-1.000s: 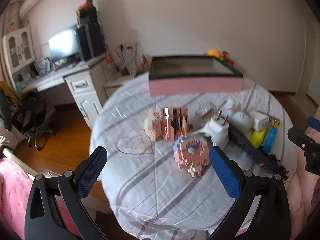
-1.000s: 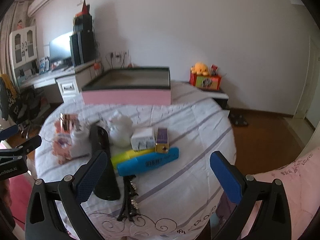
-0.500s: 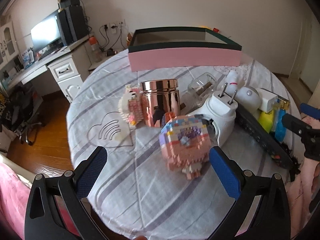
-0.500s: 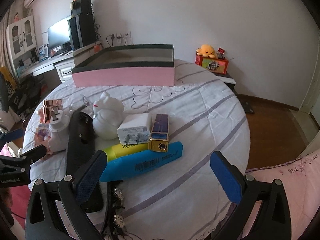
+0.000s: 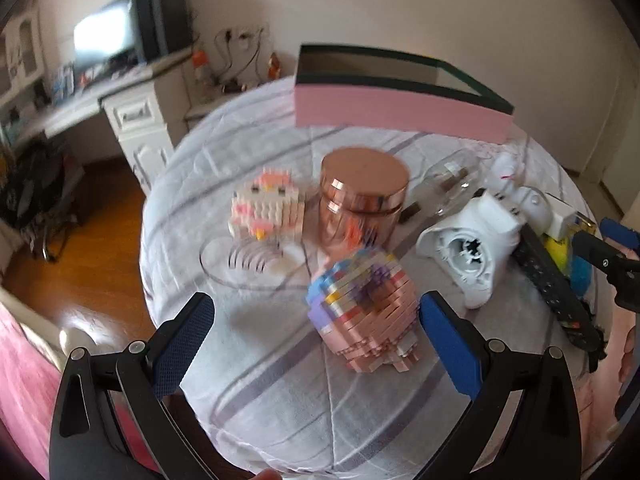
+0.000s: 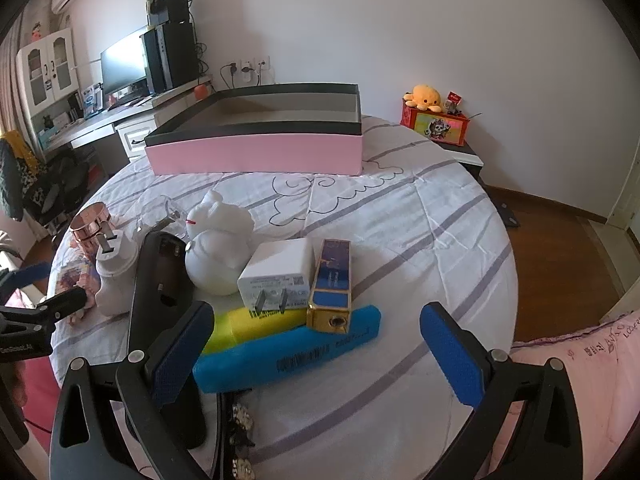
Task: Organize rigid objects
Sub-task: 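Reach the left tool to the block donut while the right tool reaches the blue-gold box, then close the left tool on the block donut while the right tool grasps the blue-gold box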
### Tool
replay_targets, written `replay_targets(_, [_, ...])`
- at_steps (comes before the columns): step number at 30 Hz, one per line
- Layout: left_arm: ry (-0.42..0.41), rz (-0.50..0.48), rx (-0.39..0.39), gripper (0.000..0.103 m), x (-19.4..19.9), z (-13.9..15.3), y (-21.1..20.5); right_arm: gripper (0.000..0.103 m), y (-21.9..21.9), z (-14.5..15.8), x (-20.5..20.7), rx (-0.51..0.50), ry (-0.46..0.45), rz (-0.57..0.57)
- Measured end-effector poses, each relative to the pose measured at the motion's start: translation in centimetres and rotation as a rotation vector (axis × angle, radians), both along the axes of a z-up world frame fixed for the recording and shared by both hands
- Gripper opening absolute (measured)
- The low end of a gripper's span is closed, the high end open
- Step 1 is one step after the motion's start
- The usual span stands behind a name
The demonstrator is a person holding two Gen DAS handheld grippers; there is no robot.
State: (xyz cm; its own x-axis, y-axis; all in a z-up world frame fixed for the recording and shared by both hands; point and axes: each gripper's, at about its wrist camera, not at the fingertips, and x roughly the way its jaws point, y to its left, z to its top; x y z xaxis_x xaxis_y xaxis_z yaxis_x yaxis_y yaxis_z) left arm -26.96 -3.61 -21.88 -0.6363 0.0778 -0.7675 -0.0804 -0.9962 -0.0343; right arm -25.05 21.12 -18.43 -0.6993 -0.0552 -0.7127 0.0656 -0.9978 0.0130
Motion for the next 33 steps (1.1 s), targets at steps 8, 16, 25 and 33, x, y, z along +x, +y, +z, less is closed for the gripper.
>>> replay_targets(8, [0.028,0.008,-0.037,0.103,0.1,-1.3,0.8,0.103,0.5,-1.0,-1.7,0.0,-0.027,0.034])
replay_targets(16, [0.075,-0.022,-0.041,0.09,0.6,-1.0,0.8,0.091,0.5,-1.1,-2.9,0.009,-0.034,0.083])
replay_targets(25, [0.069,-0.083,-0.014,0.061,1.2,-0.1,-0.1,0.092,3.0,0.7,-0.7,-0.044,0.016,0.044])
replay_targets(33, [0.065,-0.091,-0.062,0.063,1.4,-0.4,0.8,0.074,4.4,-0.2,-0.9,-0.018,-0.032,0.017])
